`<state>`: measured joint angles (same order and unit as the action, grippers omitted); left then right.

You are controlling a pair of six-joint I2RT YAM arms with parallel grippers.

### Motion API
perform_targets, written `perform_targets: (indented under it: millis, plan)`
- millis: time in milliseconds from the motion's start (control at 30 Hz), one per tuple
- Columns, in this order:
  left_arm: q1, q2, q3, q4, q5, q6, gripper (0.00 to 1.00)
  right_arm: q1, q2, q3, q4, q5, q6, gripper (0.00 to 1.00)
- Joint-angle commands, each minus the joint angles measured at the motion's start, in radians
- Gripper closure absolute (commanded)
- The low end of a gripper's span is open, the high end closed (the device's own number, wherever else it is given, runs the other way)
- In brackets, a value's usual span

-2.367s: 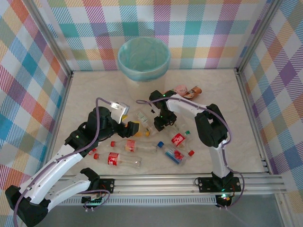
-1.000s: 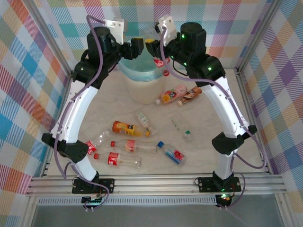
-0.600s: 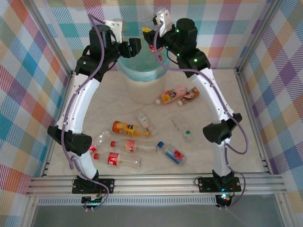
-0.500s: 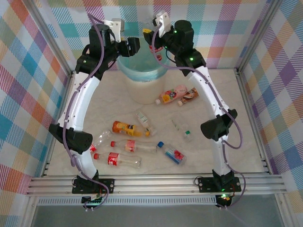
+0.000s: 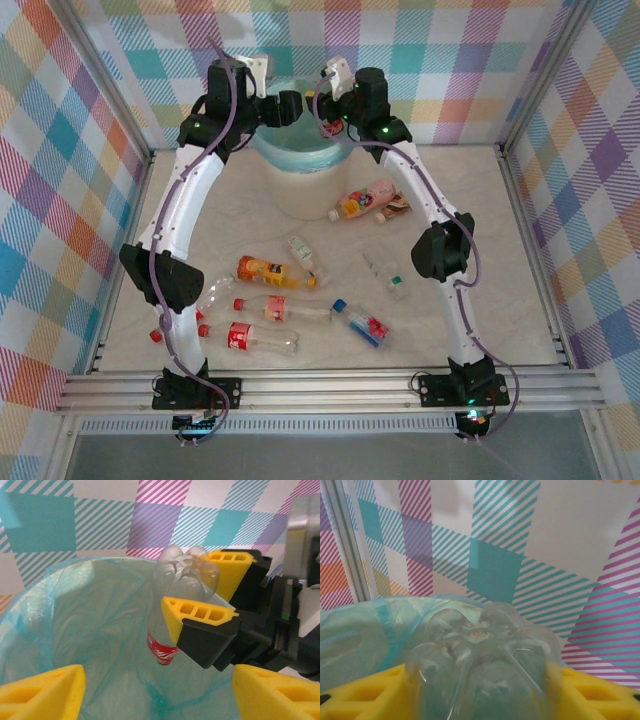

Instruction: Put the plastic bottles in the bin

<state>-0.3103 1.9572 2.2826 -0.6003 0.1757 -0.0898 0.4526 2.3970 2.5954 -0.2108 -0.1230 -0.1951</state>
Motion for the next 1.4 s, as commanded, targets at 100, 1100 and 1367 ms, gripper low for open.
perform_targets:
  millis: [100, 1100, 1367]
  plan:
    - [0.017, 0.009, 0.018, 0.023, 0.028, -0.008, 0.22, 0.003, -0.007, 0.049, 0.073, -0.008, -0.011, 0.33]
    - [0.046, -0.061, 0.005, -0.050, 0.103, -0.005, 0.22, 0.007, -0.071, 0.121, -0.009, -0.042, 0.060, 0.30]
    - [0.046, -0.234, -0.186, -0.045, 0.119, -0.040, 0.23, 0.054, -0.183, 0.121, -0.206, -0.044, 0.068, 0.28]
